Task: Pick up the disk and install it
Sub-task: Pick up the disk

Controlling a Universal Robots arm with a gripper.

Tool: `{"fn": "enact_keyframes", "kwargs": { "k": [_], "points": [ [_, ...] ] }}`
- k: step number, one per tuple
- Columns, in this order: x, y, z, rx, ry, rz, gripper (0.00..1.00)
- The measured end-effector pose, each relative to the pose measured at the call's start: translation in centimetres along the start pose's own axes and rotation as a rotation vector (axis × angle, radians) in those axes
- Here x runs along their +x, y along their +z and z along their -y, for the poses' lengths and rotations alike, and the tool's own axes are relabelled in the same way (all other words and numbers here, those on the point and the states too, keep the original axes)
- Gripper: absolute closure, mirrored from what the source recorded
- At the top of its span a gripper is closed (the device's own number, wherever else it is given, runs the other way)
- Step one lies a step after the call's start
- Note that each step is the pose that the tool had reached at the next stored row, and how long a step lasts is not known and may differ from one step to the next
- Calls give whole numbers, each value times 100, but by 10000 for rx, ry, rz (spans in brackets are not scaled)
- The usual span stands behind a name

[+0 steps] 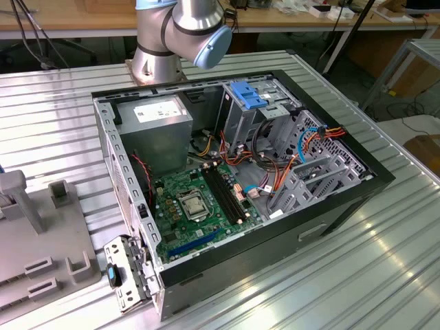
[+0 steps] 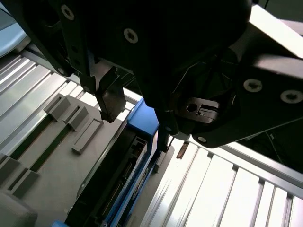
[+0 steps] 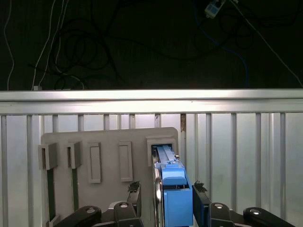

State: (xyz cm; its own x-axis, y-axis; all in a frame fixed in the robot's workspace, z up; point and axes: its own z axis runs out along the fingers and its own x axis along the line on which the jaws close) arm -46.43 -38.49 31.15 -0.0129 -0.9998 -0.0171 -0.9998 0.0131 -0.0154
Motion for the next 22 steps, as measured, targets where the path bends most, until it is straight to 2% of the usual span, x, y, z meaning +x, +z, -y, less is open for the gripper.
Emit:
{"fn": "enact_keyframes", "kwargs": {
  "k": [2, 3, 22],
  "points": [
    [0, 23, 0, -2, 8, -2, 47],
    [0, 24, 0, -4, 8, -3, 54],
    [1, 65, -1, -1, 8, 30, 54]
  ]
}}
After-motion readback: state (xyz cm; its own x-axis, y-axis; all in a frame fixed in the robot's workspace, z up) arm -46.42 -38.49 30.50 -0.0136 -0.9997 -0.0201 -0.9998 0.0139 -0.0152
